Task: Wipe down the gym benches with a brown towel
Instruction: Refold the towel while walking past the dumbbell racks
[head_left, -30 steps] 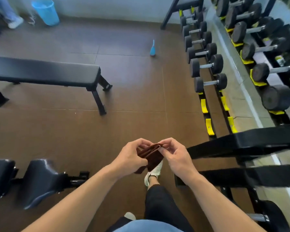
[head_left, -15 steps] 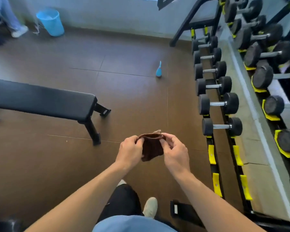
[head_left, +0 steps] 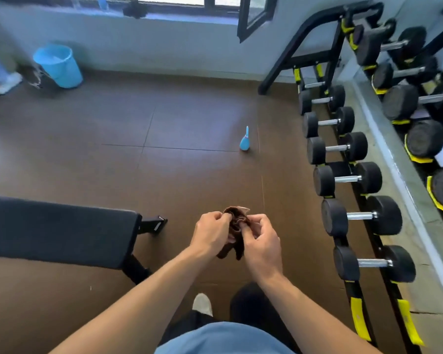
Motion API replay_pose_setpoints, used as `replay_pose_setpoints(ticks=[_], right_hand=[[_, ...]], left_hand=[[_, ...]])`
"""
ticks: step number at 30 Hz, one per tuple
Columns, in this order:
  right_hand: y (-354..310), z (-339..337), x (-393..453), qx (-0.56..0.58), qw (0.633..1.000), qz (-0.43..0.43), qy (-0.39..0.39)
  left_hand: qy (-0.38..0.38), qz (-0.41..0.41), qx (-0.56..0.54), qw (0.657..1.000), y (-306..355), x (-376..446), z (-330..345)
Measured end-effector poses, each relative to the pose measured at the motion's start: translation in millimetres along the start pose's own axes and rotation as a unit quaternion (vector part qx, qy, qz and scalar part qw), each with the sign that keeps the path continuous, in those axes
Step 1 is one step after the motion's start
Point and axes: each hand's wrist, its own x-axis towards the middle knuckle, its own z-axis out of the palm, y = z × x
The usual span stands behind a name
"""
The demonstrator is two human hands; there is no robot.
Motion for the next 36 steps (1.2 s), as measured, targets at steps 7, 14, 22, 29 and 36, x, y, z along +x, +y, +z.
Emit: replay_pose_setpoints(ticks=[7,14,22,29,36], right_hand=[[-26.6,15.0,147.8,0.023,0.998,0.02,-0.046],[-71.1,-7.7,327.9,0.042,0.993,0.016,-0.109],[-176.0,-48.3,528.3,0.283,0.936,0.061,-0.2],[-176.1,-61.3,710.3,0.449,0.88,0.139,-0.072],[-99.0,-47.0,861.8,0.428,0.852,0.29,0.088]], left_hand=[[-0.011,-0.008,-0.019,1.0,89.4,134.7,1.8],[-0.057,0.09,0.084,0.991,180.3,273.5,4.1],[-0.22,0.065,0.074,0.97,265.4,412.7,26.5],[-0.297,-0.022,0.073,0.952,308.2,545.1,39.8],[-0.205,-0.034,0.135,0.969,346.5,720.5,24.5]])
